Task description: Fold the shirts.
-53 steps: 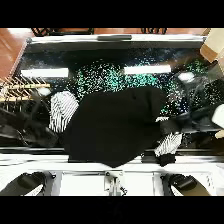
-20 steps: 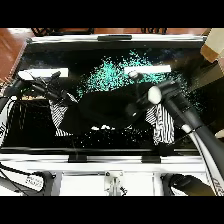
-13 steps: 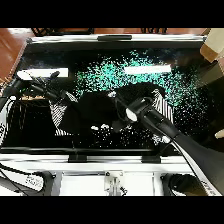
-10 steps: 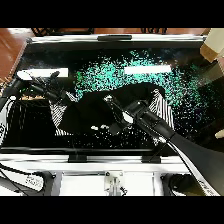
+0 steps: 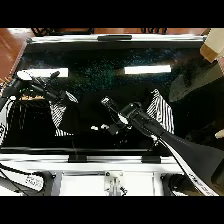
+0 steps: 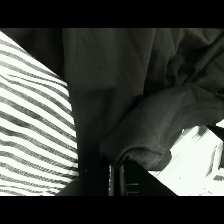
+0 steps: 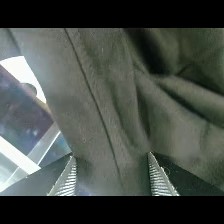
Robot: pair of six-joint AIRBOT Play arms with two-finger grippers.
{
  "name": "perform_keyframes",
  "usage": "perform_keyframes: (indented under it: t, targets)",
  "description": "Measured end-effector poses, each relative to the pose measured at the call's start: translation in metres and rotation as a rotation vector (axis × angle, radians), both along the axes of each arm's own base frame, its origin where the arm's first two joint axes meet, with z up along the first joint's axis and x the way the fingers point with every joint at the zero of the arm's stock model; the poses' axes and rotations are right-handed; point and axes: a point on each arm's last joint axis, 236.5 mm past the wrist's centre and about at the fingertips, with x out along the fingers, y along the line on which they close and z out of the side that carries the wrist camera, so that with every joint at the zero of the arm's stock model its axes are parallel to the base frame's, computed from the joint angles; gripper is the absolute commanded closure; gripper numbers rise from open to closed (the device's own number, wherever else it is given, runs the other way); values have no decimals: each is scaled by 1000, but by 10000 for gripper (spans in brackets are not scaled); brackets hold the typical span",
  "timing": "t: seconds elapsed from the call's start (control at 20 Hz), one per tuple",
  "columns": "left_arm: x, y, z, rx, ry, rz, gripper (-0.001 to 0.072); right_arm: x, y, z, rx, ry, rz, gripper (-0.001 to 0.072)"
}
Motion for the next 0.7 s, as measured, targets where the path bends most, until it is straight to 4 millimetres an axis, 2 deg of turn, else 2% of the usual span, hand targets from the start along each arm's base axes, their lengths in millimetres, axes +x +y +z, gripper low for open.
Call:
perform_keyframes:
  t: [0.05,0.1,0.2,0.3,0.4,0.5,0.7]
  targets:
    - [-1,0,0,-1,-1,-4,653,3,-1,-1,-5,-11,-7,495]
    - [-1,0,0,-2,-1,-10,653,7,-4,-2,-15,-25,-21,633]
    - [-2,0,1,-4,-3,-16,653,17,-11,0,-42,-61,-58,634]
    - [-3,0,1,-5,-7,-23,654,30,-15,10,-54,-111,-90,635]
    - [-3,1,1,0,-13,-27,654,41,-13,33,-34,-169,-90,636]
    - [-2,5,0,25,-27,-30,654,48,-5,66,8,-225,-49,636]
    - [-2,11,11,64,-74,-34,647,33,12,122,95,-211,40,637]
